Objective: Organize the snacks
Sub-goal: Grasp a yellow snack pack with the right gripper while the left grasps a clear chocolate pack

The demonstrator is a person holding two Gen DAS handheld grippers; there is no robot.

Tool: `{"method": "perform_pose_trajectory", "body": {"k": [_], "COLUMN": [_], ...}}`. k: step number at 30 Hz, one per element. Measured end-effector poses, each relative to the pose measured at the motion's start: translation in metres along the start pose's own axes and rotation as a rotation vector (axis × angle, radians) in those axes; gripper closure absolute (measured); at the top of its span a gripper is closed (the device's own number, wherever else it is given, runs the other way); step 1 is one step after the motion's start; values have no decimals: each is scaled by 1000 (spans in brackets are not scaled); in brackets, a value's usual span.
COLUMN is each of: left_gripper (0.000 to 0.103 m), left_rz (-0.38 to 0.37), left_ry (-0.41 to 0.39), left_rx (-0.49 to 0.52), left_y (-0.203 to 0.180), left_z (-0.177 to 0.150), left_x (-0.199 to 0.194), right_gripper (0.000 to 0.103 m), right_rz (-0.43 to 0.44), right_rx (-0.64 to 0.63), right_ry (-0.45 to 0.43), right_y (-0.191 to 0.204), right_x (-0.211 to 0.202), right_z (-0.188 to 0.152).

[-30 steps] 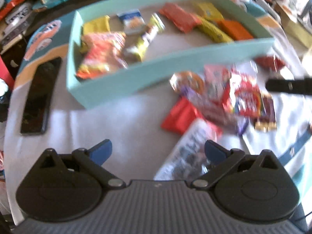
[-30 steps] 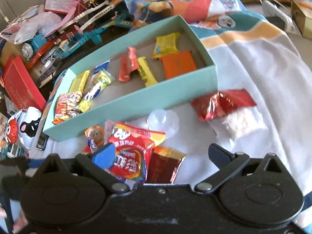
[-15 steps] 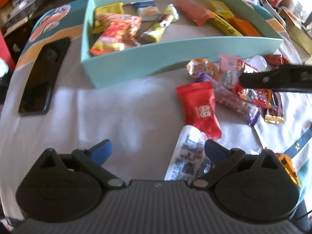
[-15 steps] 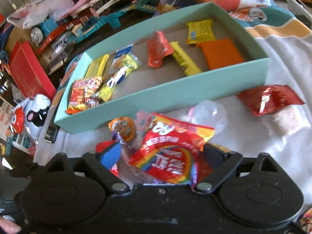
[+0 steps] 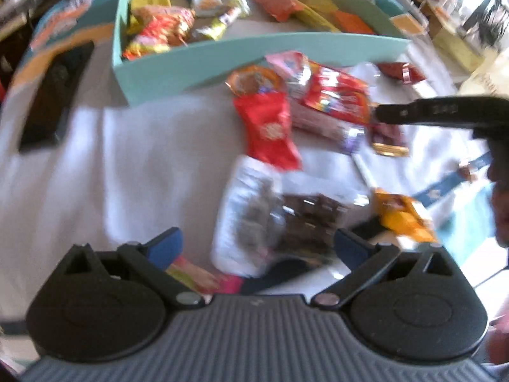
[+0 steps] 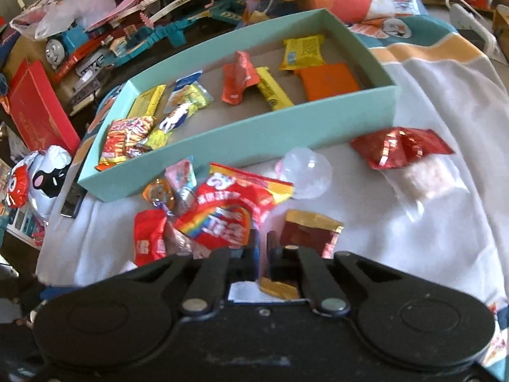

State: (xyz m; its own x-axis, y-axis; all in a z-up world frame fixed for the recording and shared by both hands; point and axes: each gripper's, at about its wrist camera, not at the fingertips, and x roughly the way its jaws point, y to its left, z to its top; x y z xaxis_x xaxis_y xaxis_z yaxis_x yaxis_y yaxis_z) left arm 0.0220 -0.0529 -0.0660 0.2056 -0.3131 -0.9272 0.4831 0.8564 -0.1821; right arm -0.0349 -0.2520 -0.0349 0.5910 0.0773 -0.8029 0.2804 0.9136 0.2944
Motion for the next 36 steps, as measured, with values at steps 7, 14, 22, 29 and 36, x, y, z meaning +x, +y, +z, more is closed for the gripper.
{"method": "perform_pose_trajectory", "body": {"k": [7, 14, 22, 29, 36], "left_gripper": [0, 3, 8, 1, 3], "left_rz": [-103, -41, 120, 108, 96], "left_ry": [62, 5, -42, 1, 37], "left_rx": [-150, -270, -77, -98, -99], "left_y": [-12, -20, -38, -29, -47], "left_z": [2, 25, 22, 2, 3], "left_x": [12, 33, 31, 14, 25], "right_gripper": [75, 67, 32, 73, 74], "right_rz": [21, 91, 171, 34, -17], "right_rx": [61, 84, -28, -228, -71], "right_ry": [-34, -16, 29, 46, -37], "right_y": [-16, -26, -6, 27, -2], "right_x": [-14, -28, -47, -35, -50], "right_z": [-8, -24, -53, -78, -68]}}
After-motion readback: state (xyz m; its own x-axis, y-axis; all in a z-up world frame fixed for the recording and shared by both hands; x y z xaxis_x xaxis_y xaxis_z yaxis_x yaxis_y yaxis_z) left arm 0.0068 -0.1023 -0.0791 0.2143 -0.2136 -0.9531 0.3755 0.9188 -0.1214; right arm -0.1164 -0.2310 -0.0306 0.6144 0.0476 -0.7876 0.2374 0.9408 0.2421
